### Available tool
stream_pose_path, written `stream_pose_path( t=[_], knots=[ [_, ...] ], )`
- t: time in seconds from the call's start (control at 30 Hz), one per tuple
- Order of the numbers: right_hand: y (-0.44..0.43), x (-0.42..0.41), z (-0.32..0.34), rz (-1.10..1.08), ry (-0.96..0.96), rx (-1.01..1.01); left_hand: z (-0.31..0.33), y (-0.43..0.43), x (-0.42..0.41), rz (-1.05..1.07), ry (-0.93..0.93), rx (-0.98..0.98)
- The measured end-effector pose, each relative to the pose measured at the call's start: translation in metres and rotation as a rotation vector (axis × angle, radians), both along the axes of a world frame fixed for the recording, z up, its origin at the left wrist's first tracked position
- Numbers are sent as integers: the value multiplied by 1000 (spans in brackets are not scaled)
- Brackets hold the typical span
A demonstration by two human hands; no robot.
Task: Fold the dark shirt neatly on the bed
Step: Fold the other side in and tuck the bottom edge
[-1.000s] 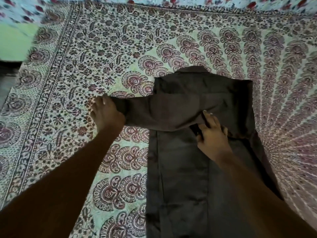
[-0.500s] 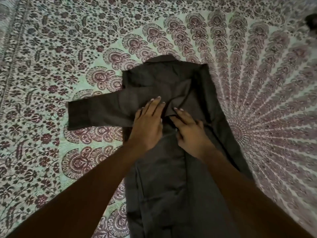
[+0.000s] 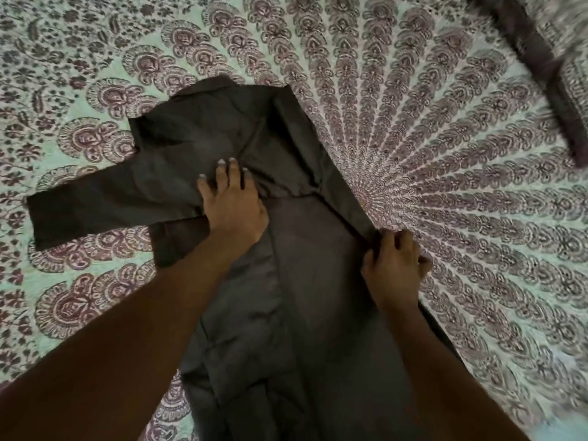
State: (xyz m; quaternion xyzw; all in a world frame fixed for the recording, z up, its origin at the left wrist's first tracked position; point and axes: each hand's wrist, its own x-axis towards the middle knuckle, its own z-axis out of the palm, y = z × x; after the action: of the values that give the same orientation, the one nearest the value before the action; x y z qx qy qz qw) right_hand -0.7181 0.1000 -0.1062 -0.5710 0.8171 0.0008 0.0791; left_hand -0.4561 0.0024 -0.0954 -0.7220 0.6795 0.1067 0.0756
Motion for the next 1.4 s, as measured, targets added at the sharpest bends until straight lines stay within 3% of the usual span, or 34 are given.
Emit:
stream_pose_path(
  t=[0.1,0.17,0.23,0.3,0.47,0.6,0.77,0.87,1.07,1.23,1.3,1.4],
  knots=[
    [4,-10,7,91,-41,-18,13,18,-21,-37,100,-117],
    [12,-9,13,221,-132,-46,14,35,-39,-151,381,-175],
    [25,-5,19,355,-222,-8,15,54,-58,-225,754,-38],
    [43,-6,24,373,-249,37,13,71,-78,-275,881,118],
    [104,-25,31,17,-184,185,1,97,-119,-219,814,240],
    [155,-48,36,-110,-188,242,4,113,-137,-148,716,229],
    [206,-52,40,99,-198,250,14,127,-154,107,850,263],
    [224,-52,48,199,-263,306,15,142,-164,150,851,255],
    [237,-61,42,381,-408,415,14,184,-180,65,661,292],
    [230,-79,38,466,-553,326,21,234,-178,-107,306,270],
    [224,-87,37,450,-516,191,16,249,-176,-141,269,307],
    [210,-103,26,575,-300,100,6,268,-174,-165,256,299]
  ],
)
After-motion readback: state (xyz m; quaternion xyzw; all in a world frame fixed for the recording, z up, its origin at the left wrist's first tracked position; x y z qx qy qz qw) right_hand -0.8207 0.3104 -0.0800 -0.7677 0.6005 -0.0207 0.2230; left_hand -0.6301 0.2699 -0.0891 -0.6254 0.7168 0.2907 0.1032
